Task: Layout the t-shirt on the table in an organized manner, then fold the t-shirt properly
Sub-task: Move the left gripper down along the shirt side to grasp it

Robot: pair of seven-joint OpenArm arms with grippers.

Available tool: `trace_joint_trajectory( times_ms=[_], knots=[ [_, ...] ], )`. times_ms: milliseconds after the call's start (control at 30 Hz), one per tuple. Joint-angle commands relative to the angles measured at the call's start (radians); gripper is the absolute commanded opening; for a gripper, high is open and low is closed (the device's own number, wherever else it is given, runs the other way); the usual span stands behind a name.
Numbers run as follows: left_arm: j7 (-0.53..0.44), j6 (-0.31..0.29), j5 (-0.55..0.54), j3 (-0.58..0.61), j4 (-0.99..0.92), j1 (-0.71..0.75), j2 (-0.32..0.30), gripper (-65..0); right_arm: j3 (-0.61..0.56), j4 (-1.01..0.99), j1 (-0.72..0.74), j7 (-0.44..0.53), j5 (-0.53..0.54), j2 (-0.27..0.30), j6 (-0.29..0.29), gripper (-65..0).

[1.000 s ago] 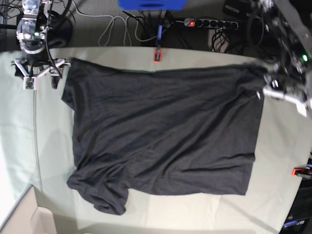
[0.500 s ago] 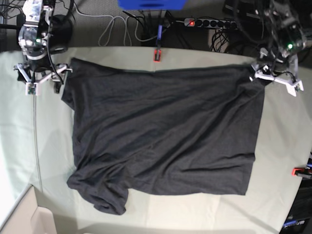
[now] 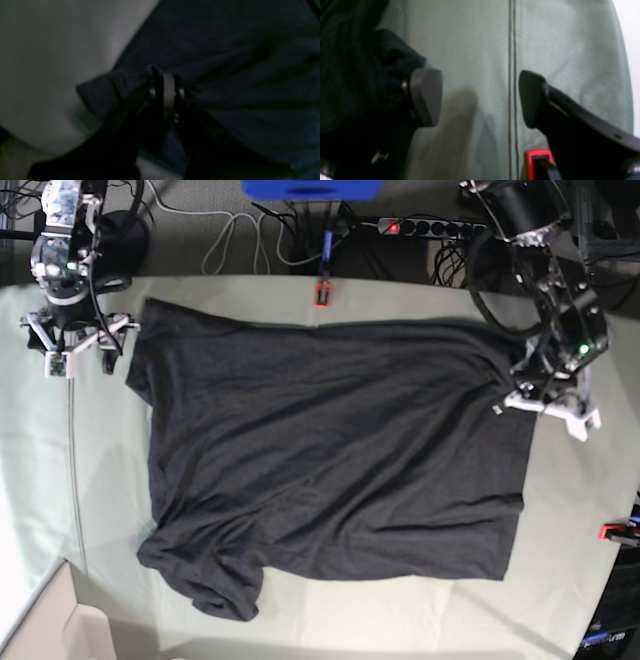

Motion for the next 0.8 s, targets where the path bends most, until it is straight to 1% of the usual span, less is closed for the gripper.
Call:
trace_joint_trajectory(
  times_ms=[0, 100, 167, 267, 333, 467, 567, 667, 767],
  knots=[
    [-0.009, -0.003, -0.007, 0.026, 0.054, -0.01, -0.005, -65.0, 0.006, 0.015, 0.002, 0.023, 0.003, 0.026, -0.003, -16.4],
    [0.0, 0.002, -0.001, 0.127, 0.181, -0.065, -0.005, -64.6, 0.006, 0.015, 0.002, 0.023, 0.003, 0.036, -0.003, -16.4],
    [0.002, 0.006, 0.002, 0.192, 0.215, -0.112, -0.005, -64.1, 0.006, 0.015, 0.002, 0.023, 0.003, 0.036, -0.003, -16.4],
    [0.003, 0.006, 0.005, 0.301, 0.175, -0.193, -0.022, -64.1, 0.006, 0.016, 0.002, 0.023, 0.003, 0.036, -0.003, -16.4],
    [0.005, 0.008, 0.005, 0.35, 0.129, -0.227, -0.028, -64.0, 0.006, 0.016, 0.002, 0.023, 0.003, 0.035, -0.003, -16.4],
    [0.0, 0.008, 0.05, 0.383, 0.032, -0.242, -0.025, -64.0, 0.006, 0.016, -0.005, 0.023, 0.003, 0.035, -0.003, -16.4],
    [-0.009, 0.008, 0.055, 0.383, -0.023, -0.242, -0.026, -64.0, 0.032, 0.016, -0.005, 0.023, 0.003, 0.033, -0.003, -16.4],
    [-0.009, 0.006, 0.052, 0.383, -0.035, -0.242, -0.029, -64.0, 0.043, 0.016, -0.001, 0.023, 0.003, 0.032, -0.003, -16.4],
    [-0.007, 0.002, 0.052, 0.386, 0.003, -0.236, -0.026, -64.6, 0.042, 0.016, 0.0, 0.023, 0.003, 0.033, -0.003, -16.4]
  ],
)
